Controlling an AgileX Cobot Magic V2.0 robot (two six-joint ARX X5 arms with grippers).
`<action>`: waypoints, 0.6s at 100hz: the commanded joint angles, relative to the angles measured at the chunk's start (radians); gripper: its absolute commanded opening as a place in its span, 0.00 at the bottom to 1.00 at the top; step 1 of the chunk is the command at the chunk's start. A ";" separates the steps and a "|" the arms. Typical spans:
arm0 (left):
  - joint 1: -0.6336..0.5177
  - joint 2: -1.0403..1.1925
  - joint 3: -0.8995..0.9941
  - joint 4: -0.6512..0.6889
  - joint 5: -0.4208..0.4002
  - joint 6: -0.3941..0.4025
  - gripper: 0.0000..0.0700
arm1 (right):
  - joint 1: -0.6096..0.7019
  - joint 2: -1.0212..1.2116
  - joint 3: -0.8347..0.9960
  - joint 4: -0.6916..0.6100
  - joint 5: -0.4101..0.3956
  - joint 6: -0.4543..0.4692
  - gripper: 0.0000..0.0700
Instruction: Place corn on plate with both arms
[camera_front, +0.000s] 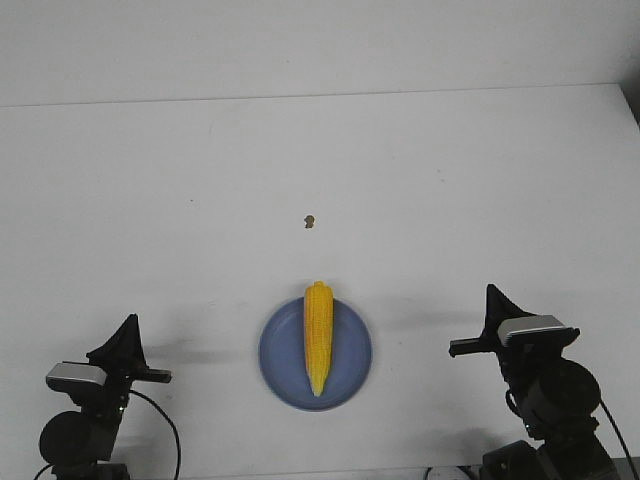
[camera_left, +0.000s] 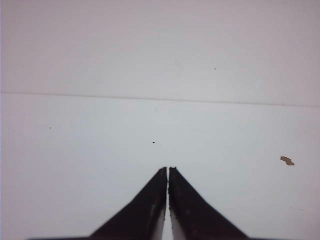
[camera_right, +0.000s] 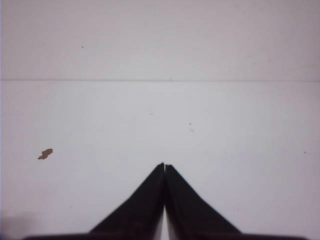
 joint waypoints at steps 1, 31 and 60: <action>0.001 -0.002 -0.019 0.010 0.001 0.004 0.02 | -0.011 -0.010 0.013 0.016 0.008 -0.024 0.00; 0.001 -0.002 -0.019 0.010 0.001 0.004 0.02 | -0.137 -0.240 -0.151 0.134 -0.067 -0.094 0.00; 0.001 -0.002 -0.019 0.009 0.001 0.004 0.02 | -0.253 -0.322 -0.330 0.253 -0.192 -0.097 0.00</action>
